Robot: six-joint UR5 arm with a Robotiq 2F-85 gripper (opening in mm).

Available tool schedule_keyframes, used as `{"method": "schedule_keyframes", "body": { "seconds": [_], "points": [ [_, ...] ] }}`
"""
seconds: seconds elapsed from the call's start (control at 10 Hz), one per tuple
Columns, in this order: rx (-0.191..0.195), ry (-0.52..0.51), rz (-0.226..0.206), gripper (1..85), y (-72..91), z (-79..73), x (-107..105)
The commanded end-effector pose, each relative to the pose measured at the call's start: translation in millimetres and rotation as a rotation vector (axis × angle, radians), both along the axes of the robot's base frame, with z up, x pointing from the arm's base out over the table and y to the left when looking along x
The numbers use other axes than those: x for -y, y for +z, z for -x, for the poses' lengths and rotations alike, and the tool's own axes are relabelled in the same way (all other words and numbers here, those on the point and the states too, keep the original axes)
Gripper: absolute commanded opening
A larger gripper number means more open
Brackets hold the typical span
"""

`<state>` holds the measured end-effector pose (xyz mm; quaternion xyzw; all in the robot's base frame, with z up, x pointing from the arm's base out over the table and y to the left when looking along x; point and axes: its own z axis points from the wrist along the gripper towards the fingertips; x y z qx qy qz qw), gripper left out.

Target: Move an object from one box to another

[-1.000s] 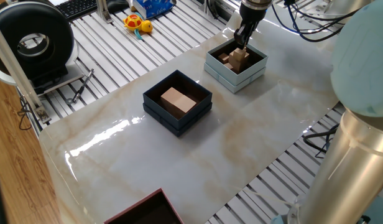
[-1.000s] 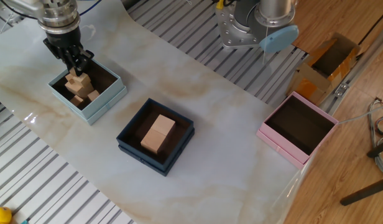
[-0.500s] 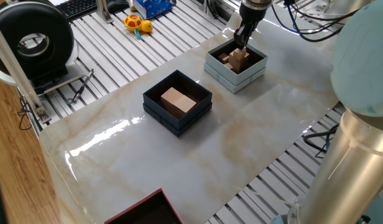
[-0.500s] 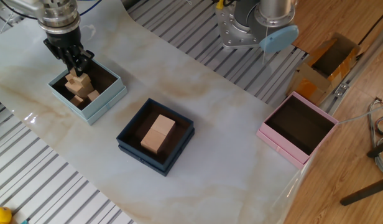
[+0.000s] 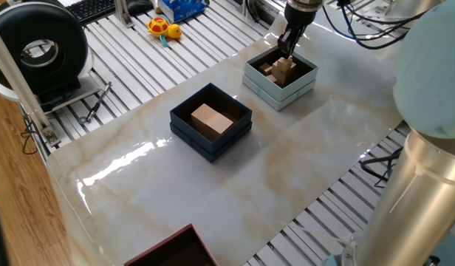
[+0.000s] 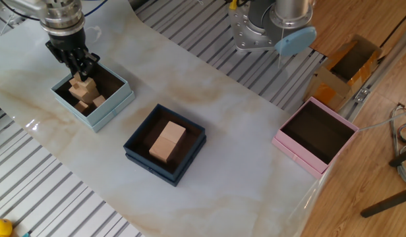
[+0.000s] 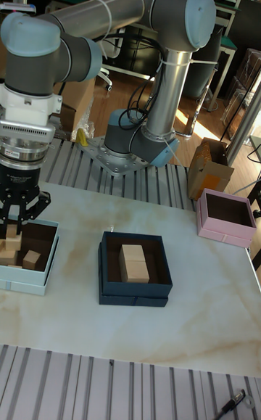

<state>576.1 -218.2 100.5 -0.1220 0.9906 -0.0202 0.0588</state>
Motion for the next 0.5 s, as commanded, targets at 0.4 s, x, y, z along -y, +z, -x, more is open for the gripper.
{"method": "schedule_keyframes", "body": {
  "seconds": [0.4],
  "points": [
    [-0.014, 0.006, -0.015, 42.7, 22.9, 6.4, -2]
  ]
}}
